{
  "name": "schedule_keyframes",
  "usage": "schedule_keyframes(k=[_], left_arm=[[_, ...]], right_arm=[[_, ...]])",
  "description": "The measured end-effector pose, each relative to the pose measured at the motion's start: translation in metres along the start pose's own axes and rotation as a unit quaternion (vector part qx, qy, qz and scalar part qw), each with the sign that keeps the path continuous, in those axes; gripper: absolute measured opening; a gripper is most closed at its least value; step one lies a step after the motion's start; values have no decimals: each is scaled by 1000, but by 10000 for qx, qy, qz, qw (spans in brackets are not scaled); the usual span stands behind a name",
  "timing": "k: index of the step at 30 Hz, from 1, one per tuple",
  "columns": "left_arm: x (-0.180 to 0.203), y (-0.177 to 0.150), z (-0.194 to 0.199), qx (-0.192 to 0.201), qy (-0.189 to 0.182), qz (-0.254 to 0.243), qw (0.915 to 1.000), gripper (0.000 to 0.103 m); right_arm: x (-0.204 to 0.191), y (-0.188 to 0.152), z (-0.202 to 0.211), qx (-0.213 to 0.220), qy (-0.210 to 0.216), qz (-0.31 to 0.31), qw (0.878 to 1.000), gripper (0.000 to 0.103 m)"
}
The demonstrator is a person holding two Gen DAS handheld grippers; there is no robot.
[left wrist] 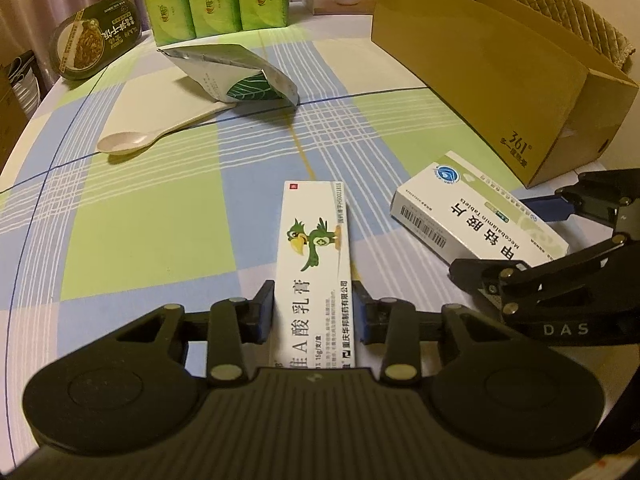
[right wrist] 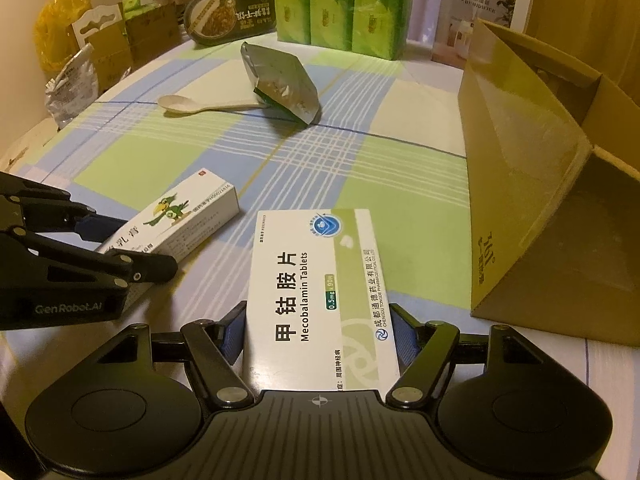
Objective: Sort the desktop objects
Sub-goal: 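Grasp the white vitamin A ointment box with the left tool and lift it, then carry both medicine boxes in both tools over the cardboard box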
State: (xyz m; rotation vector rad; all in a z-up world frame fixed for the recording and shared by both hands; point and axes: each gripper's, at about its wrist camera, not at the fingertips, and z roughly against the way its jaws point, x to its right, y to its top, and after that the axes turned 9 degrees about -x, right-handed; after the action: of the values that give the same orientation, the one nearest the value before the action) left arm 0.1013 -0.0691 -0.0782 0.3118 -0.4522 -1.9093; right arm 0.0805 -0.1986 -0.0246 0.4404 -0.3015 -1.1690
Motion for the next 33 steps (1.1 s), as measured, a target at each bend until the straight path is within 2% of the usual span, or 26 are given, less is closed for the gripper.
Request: schedule_keyframes(k=[33], left_arm=[[13, -12, 59, 337, 21, 184, 9993, 33]], right_arm=[[-6, -11, 66, 516, -124, -158, 9985, 68]])
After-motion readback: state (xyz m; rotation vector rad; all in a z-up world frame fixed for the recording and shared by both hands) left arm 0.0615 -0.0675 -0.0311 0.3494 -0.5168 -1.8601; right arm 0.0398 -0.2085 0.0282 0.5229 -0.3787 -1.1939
